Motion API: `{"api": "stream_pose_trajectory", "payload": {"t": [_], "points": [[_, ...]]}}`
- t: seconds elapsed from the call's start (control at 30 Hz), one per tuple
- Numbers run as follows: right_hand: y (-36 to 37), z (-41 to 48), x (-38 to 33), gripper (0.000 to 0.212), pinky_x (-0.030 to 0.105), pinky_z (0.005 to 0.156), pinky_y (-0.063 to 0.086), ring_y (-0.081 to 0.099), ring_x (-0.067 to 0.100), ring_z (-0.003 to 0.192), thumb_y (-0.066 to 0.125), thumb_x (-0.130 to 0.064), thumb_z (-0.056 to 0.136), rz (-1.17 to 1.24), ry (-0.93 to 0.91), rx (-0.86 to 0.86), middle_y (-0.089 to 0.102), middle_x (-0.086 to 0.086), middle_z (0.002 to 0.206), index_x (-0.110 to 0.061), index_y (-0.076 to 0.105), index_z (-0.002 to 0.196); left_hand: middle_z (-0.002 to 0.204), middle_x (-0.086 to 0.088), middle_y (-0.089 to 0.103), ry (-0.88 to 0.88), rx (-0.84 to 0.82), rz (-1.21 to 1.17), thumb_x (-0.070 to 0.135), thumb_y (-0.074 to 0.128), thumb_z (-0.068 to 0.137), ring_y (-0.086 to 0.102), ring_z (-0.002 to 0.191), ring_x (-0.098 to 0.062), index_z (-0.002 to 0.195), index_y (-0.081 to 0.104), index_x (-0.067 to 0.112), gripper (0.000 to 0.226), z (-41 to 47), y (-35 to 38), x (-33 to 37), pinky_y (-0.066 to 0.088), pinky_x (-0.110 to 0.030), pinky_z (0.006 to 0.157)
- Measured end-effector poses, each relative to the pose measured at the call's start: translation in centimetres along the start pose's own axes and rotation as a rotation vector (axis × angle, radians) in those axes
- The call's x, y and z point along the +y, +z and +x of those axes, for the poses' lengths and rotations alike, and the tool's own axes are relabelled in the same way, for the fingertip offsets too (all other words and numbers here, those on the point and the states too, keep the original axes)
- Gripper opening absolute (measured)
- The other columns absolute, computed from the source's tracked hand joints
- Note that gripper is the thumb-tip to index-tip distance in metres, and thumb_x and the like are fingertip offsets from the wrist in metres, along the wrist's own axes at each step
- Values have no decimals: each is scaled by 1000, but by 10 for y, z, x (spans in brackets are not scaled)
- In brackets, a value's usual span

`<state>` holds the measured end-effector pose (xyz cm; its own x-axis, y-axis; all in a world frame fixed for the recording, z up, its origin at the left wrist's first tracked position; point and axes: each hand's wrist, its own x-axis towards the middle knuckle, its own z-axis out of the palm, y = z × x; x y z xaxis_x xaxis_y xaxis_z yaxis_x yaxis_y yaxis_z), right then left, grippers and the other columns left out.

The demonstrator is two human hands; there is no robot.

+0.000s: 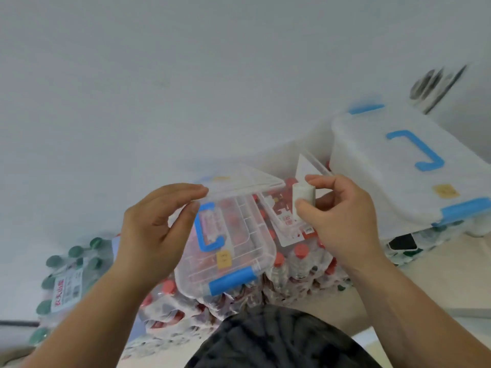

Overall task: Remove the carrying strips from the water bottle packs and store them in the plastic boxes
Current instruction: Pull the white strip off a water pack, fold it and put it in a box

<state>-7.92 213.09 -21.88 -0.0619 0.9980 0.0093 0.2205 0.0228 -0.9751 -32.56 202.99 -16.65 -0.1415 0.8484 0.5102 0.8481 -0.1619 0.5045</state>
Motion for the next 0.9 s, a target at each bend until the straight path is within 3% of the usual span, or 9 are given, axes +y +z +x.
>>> {"api": "stream_pose_trajectory", "payload": {"t": [0.13, 0.23, 0.37, 0.43, 0.57, 0.63, 0.73, 0.83, 0.9], "points": [[27, 5, -10, 31, 28, 61, 57, 66, 5, 67, 84, -26, 71, -102, -27, -171, 72, -11, 84, -30, 71, 98, 111, 4, 73, -139, -21, -136, 9, 63, 89, 69, 105, -9, 106, 75, 13, 22, -28, -8, -29, 57, -34, 91], [42, 7, -11, 27, 33, 59, 57, 62, 7, 61, 85, -25, 69, -184, -21, -281, 69, -4, 71, -28, 73, 93, 110, 5, 75, -248, -88, -194, 12, 67, 84, 69, 107, -9, 101, 77, 14, 20, -45, -17, -49, 57, -38, 91], [60, 5, -10, 26, 19, 53, 45, 56, 0, 51, 86, -23, 69, -280, -24, -394, 61, -10, 60, -25, 73, 91, 110, 9, 75, -372, -210, -251, 3, 77, 81, 68, 110, -7, 95, 78, 21, 23, -58, -18, -66, 55, -40, 96], [66, 5, -9, 25, 14, 49, 41, 56, -2, 49, 86, -23, 68, -327, -13, -425, 61, -12, 59, -24, 73, 90, 108, 13, 75, -410, -258, -233, 1, 80, 78, 67, 110, -1, 95, 78, 23, 28, -60, -15, -69, 54, -34, 97], [74, 7, -5, 23, 22, 55, 43, 57, 2, 52, 85, -25, 67, -398, -1, -424, 62, -11, 63, -23, 72, 85, 106, 24, 70, -391, -236, -141, 10, 81, 79, 63, 105, 11, 98, 77, 26, 26, -55, -6, -71, 45, -6, 91], [77, 9, -5, 22, 25, 58, 45, 59, 4, 57, 86, -25, 67, -419, 17, -430, 64, -11, 67, -24, 71, 84, 104, 30, 66, -400, -227, -96, 14, 80, 79, 61, 104, 10, 97, 75, 31, 24, -49, -2, -75, 42, -4, 90], [78, 12, -7, 22, 26, 58, 46, 60, 5, 57, 86, -25, 69, -423, 33, -439, 64, -11, 68, -25, 71, 85, 99, 28, 66, -387, -275, -43, 21, 79, 80, 62, 100, 3, 98, 75, 32, 21, -39, 4, -78, 45, -15, 91], [74, 19, -12, 20, 25, 56, 47, 59, 3, 54, 86, -24, 69, -398, 17, -399, 64, -10, 63, -25, 72, 83, 96, 16, 72, -349, -252, 42, 22, 80, 80, 61, 89, 1, 97, 77, 24, 17, -25, 8, -78, 50, -24, 86], [67, 27, -15, 19, 28, 59, 54, 63, 3, 61, 86, -23, 69, -361, 7, -358, 69, -8, 70, -26, 72, 82, 96, 9, 75, -290, -238, 111, 23, 80, 80, 66, 91, -9, 96, 77, 22, 16, -10, 11, -73, 53, -33, 87]]}}
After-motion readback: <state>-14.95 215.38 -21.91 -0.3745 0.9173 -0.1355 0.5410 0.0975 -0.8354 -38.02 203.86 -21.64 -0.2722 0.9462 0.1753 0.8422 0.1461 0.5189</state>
